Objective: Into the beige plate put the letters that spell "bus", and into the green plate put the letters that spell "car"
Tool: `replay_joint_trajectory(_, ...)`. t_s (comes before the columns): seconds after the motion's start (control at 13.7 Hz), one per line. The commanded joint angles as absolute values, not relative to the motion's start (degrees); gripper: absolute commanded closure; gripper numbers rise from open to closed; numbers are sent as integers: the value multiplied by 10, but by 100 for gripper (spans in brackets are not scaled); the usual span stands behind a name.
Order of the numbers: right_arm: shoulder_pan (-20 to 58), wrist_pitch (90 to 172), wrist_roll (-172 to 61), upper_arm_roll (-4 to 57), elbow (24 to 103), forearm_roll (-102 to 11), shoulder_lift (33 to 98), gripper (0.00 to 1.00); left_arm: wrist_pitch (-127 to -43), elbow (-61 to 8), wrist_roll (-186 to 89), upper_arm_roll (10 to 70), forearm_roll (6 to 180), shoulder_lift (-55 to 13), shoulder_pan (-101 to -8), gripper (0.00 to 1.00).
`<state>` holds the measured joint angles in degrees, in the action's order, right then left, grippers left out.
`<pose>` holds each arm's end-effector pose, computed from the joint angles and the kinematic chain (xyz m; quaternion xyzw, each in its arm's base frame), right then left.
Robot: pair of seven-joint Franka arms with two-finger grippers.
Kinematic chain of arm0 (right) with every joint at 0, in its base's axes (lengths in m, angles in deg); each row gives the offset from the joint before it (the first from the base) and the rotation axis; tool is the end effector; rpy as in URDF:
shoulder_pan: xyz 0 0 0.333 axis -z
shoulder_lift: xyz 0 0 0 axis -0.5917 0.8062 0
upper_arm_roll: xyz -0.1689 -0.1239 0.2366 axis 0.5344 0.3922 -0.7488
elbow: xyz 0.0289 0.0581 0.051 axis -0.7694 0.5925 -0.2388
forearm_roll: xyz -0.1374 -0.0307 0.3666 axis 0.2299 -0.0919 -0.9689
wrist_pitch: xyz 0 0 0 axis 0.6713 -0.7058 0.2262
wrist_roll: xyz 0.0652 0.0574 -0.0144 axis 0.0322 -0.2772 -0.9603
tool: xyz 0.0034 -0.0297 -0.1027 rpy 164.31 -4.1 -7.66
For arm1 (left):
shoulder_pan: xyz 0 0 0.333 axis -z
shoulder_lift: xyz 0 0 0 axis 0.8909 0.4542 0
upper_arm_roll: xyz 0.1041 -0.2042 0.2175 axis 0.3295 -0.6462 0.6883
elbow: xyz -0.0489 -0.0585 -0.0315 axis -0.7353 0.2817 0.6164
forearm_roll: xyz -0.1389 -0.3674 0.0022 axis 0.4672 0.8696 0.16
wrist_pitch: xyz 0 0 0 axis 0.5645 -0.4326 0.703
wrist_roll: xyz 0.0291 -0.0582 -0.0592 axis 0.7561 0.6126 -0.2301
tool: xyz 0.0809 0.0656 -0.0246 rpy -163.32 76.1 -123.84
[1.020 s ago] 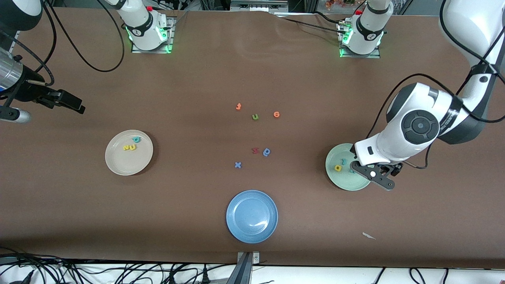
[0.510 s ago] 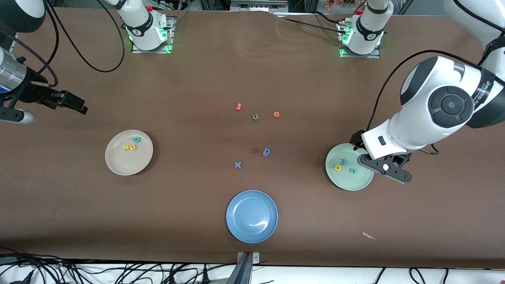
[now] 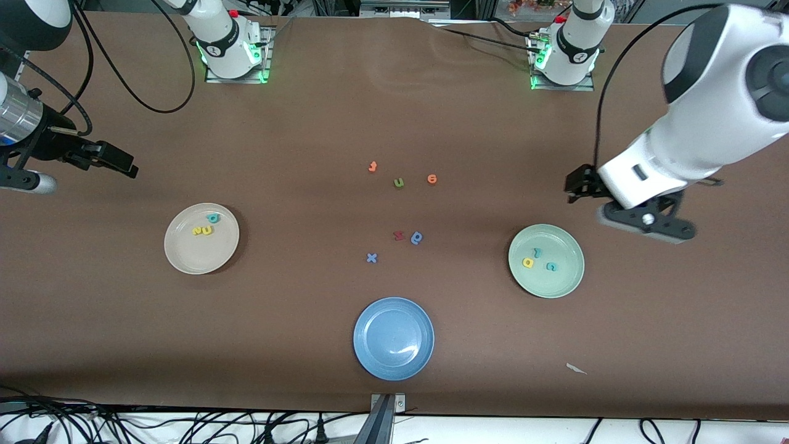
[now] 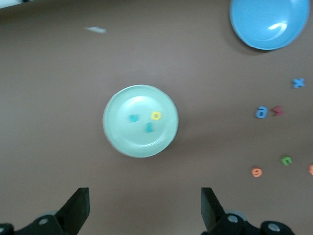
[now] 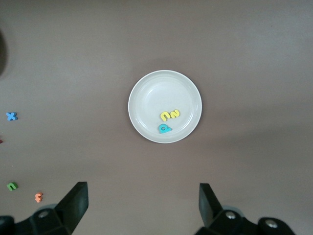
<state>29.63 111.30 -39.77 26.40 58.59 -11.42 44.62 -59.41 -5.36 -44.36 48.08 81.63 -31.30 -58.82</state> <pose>0.5754 0.0196 0.5672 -0.9960 0.0860 0.0166 0.0200 0.6189 -0.1378 0.5693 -0.9945 0.1035 0.0150 0.0003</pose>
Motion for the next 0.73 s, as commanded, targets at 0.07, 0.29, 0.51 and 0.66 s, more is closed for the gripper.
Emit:
replay_joint_trajectory(0.07, 293, 1097, -401, 267, 567, -119, 452, 0, -646, -178, -442, 572, 831, -426, -551, 0)
replay_joint_trajectory(0.29, 293, 1097, -402, 267, 567, -120, 452, 0, -646, -181, -439, 584, 833, -436, -564, 0)
replay_joint_trajectory(0.51, 293, 1097, -402, 268, 567, -120, 452, 0, -645, -201, -439, 568, 833, -458, -589, 0)
replay_joint_trajectory(0.66, 293, 1097, -401, 267, 567, -120, 452, 0, -645, -204, -441, 556, 830, -466, -595, 0)
